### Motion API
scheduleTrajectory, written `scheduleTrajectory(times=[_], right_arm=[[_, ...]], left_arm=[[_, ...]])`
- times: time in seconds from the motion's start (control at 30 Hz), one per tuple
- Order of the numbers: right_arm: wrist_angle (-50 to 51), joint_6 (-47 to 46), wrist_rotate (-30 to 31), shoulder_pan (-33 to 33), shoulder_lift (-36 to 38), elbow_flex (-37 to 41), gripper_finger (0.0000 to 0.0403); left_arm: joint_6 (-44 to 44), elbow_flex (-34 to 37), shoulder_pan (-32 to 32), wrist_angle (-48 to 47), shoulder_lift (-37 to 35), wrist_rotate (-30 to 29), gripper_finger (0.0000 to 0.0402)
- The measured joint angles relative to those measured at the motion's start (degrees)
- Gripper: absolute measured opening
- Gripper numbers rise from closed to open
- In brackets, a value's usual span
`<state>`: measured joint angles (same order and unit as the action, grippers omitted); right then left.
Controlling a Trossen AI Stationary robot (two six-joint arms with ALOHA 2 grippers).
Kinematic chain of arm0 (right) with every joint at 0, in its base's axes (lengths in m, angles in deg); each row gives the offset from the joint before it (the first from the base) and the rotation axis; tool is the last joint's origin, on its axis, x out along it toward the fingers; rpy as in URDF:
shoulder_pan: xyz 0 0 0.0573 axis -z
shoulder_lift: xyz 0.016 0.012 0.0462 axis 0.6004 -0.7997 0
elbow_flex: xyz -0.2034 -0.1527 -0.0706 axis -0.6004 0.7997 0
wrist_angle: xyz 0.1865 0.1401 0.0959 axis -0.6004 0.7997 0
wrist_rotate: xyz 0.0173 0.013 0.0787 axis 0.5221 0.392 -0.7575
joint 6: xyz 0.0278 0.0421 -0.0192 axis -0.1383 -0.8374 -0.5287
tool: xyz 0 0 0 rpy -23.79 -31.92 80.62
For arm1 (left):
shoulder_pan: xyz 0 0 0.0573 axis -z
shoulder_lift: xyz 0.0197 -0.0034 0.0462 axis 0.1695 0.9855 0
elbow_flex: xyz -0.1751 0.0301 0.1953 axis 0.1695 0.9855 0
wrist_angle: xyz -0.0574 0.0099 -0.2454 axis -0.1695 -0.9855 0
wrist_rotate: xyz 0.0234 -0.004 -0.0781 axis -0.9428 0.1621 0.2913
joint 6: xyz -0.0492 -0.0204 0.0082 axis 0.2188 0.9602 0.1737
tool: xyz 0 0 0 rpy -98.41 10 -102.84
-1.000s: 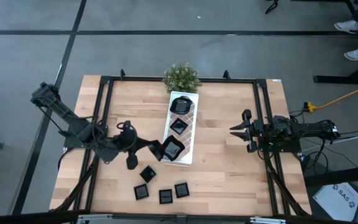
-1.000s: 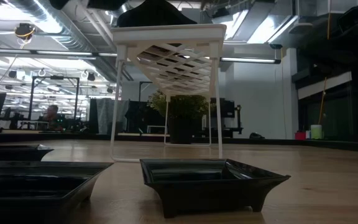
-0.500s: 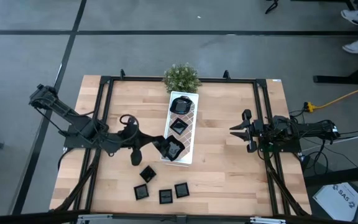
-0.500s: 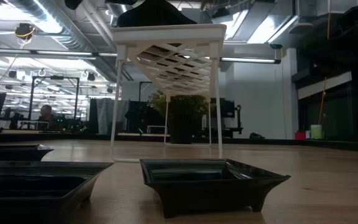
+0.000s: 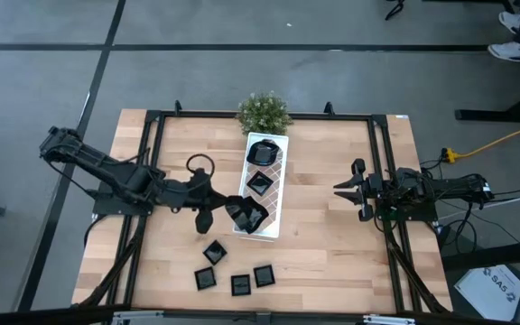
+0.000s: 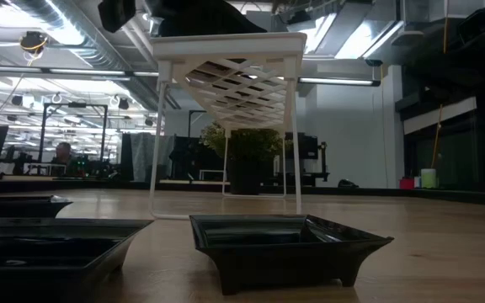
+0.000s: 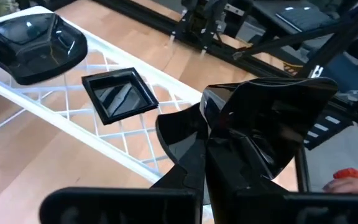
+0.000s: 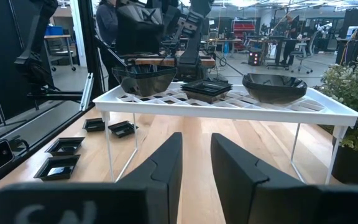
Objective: Pick & Place Mini shaped plates
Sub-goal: Stack the distorted square plate on top of the distorted square plate on the shelf, then stack the square plate on top of the square plate on the shelf
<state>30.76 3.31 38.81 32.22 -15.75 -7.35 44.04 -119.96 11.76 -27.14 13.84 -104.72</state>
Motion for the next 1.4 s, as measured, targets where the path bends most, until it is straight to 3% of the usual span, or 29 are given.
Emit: scheduleTrajectory(times=[0.43,0.8,1.4], right_arm=[[0.0,0.0,0.0,0.0,0.0,0.0,0.0085],[0.0,0.0,0.0,0.0,0.0,0.0,0.0085],[0.0,0.0,0.0,0.0,0.0,0.0,0.0085]], left_arm=[[0.0,0.0,-3.5,1.2,3.5,7.2,0.0005],[0.0,0.0,-4.2,2.7,4.4,8.1,0.0011],[-1.1,0.0,-4.2,2.7,4.4,5.2,0.0101]])
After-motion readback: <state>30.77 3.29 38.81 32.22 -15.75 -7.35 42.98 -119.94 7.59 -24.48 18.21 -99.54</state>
